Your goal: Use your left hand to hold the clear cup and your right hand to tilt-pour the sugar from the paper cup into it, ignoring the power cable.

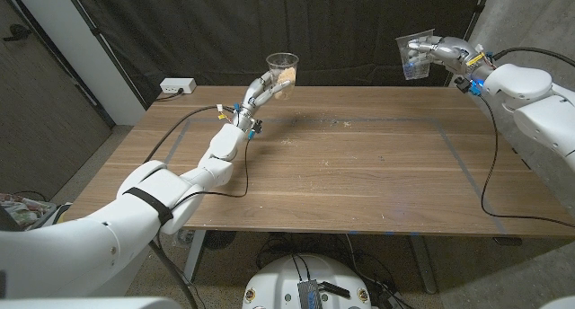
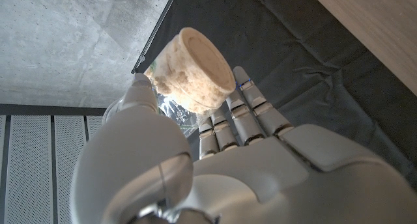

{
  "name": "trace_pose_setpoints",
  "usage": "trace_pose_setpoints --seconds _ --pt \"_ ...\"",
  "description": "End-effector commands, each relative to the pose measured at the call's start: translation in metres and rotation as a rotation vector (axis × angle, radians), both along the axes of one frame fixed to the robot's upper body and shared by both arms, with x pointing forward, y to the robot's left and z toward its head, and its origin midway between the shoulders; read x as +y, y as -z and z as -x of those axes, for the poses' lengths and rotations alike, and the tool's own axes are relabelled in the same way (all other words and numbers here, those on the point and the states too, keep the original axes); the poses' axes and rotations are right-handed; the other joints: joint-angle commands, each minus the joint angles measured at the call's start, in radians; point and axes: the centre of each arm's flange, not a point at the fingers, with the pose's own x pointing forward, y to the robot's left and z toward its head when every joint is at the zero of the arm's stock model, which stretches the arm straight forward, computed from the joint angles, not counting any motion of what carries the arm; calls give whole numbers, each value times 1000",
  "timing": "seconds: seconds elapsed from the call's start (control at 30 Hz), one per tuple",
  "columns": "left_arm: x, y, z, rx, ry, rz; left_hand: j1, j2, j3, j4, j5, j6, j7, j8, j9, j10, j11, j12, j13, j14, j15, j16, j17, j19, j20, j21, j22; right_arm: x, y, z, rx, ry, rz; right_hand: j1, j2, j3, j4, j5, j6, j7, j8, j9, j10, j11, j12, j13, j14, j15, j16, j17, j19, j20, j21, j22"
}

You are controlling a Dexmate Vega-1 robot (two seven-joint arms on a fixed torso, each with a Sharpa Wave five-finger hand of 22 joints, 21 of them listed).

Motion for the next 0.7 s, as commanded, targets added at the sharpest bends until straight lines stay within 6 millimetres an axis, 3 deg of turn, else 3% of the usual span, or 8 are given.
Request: trace_pose_setpoints --seconds 0.03,0.37,0.7 --pt "12 -8 -2 12 8 41 0 4 -3 0 5 -2 -1 -5 3 -2 -1 0 0 -7 -113 -1 2 -2 -55 5 2 -10 42 -1 -49 -31 -155 13 5 11 -1 8 28 -18 -1 3 9 -2 0 6 8 -178 9 4 8 -109 7 3" --pt "20 -10 -9 64 34 79 3 6 -3 -1 5 0 1 -4 4 1 -2 2 0 -5 -111 0 2 -2 -54 6 2 8 71 -10 -43 -51 -215 21 9 14 -3 9 35 -21 0 5 13 -7 0 9 10 -178 12 9 7 -110 8 3" --pt "26 -16 -10 75 51 51 5 8 -3 -1 5 4 1 -2 5 3 -2 4 2 -3 -109 1 2 -2 -52 8 1 25 80 -24 -19 -65 -229 19 8 14 -1 9 36 -22 -1 7 13 -6 0 11 10 -178 10 10 7 -109 10 4"
